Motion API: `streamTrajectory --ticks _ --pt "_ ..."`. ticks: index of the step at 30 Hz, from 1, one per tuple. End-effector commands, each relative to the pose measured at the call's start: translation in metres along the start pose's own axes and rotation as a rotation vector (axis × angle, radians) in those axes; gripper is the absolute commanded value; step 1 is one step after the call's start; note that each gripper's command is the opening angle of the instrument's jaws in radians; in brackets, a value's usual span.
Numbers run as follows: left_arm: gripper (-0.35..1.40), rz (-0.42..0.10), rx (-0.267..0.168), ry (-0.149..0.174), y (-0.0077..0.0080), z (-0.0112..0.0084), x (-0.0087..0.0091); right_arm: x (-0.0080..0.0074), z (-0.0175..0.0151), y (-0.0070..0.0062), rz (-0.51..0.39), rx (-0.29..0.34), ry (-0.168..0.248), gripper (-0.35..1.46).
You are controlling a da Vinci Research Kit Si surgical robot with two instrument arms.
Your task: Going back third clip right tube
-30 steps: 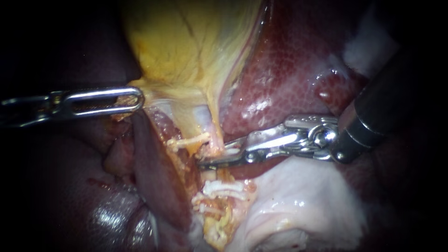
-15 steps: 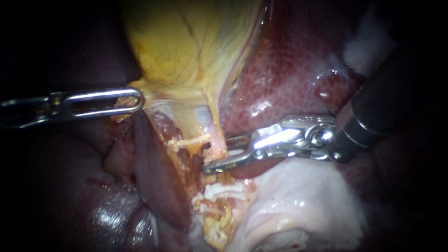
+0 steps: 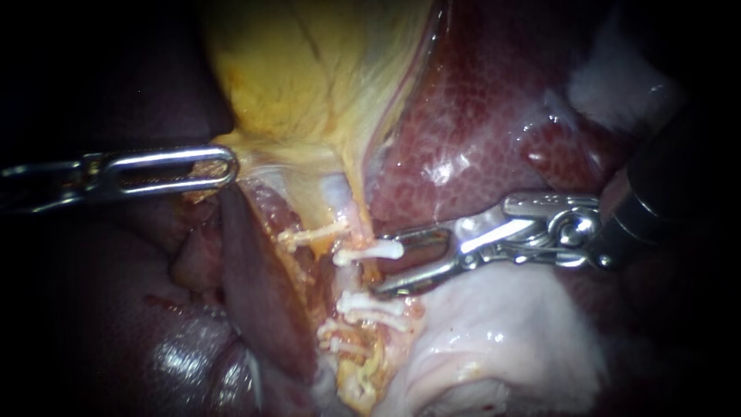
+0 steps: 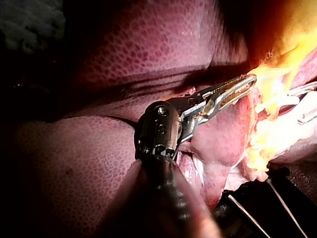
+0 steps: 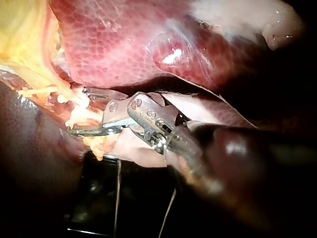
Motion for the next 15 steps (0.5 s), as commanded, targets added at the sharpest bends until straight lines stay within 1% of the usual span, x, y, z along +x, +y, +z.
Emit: streamTrajectory --ticks 1,3,6,10,13,15 --pt "-0.35 0.0 0.0 0.0 0.0 0.0 0.0 0.0 0.0002 -0.0002 -0.005 0.005 -0.004 0.6" --pt "-0.35 0.0 0.001 0.0 0.0 0.0 0.0 0.0001 0.0002 -0.0004 -0.005 0.007 -0.001 0.6" --pt "-0.35 0.0 0.001 0.0 0.0 -0.0001 0.0 0.0003 -0.0001 -0.0002 -0.022 0.009 0.004 0.6" --pt "-0.35 0.0 0.001 0.0 0.0 -0.0001 0.0 0.0009 -0.0018 -0.0003 -0.043 -0.004 0.008 0.6" --pt "-0.35 0.001 -0.001 -0.001 0.0 0.0 0.0002 0.0019 -0.0038 -0.0009 -0.068 -0.018 0.013 0.6" --pt "-0.35 0.003 -0.002 -0.002 0.0 0.0002 0.0005 0.0029 -0.0052 -0.0017 -0.094 -0.026 0.021 0.6"
